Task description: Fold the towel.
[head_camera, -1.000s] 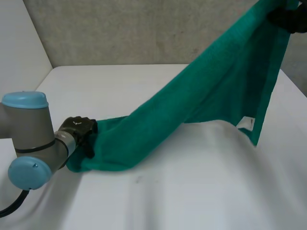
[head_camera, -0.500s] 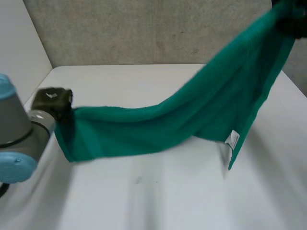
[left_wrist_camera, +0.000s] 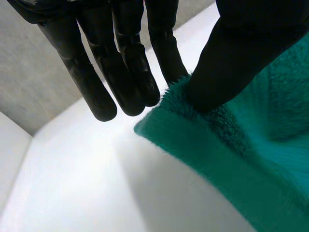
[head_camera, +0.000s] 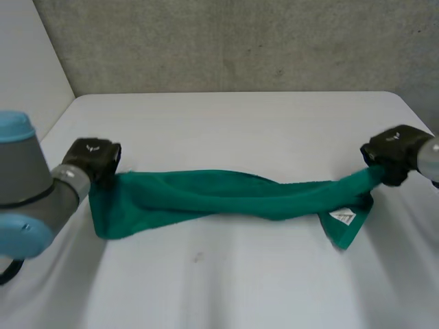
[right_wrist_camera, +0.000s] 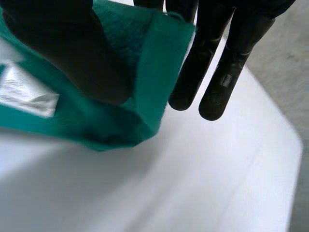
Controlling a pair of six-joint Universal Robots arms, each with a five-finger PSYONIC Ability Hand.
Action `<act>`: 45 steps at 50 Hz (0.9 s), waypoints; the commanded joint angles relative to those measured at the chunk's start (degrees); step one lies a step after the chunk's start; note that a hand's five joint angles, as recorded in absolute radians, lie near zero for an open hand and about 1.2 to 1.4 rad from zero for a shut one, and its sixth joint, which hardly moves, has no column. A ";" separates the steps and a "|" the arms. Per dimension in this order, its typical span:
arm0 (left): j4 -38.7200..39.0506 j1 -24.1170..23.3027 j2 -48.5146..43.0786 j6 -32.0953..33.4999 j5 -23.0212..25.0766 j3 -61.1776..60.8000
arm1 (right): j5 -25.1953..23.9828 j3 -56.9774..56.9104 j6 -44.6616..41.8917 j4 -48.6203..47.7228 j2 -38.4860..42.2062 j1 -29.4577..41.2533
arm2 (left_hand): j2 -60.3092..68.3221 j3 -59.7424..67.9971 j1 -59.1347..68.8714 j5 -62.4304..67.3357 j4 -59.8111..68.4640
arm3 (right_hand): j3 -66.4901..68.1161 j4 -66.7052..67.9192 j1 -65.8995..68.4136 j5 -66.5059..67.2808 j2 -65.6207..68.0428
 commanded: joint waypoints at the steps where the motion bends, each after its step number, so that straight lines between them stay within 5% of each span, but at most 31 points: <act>1: 2.66 -3.34 -2.91 0.99 -2.34 21.49 | 5.17 -18.86 3.10 -13.59 4.41 4.95 | 11.55 11.70 14.93 15.71 11.42 | 12.13 11.84 23.90 13.09 12.47; 8: 17.86 -5.29 0.86 0.11 -8.66 30.94 | 9.30 -25.04 12.24 -42.66 1.52 5.39 | 11.55 11.70 14.93 15.71 11.42 | 12.13 11.84 23.90 13.09 12.47; 11: 24.90 -5.72 4.03 -0.59 -11.57 28.93 | 9.84 -22.67 14.09 -47.71 -1.47 5.48 | 11.55 11.70 14.93 15.71 11.42 | 12.13 11.84 23.90 13.09 12.47; 24: 29.40 -2.04 11.68 -11.66 -10.87 -3.40 | -0.53 6.24 14.98 -40.96 -10.18 4.60 | 11.55 11.70 14.93 15.71 11.42 | 12.13 11.84 23.90 13.09 12.47; 29: 29.40 -0.54 11.24 -13.95 -7.10 -14.66 | -2.55 18.44 14.37 -39.11 -10.09 3.90 | 11.55 11.70 14.93 15.71 11.42 | 12.13 11.84 23.90 13.09 12.47; 45: 19.04 1.48 8.08 -11.32 -4.01 -26.54 | -1.76 31.56 10.06 -39.02 -6.22 3.90 | 11.55 11.70 14.93 15.71 11.42 | 12.13 11.84 23.90 13.09 12.47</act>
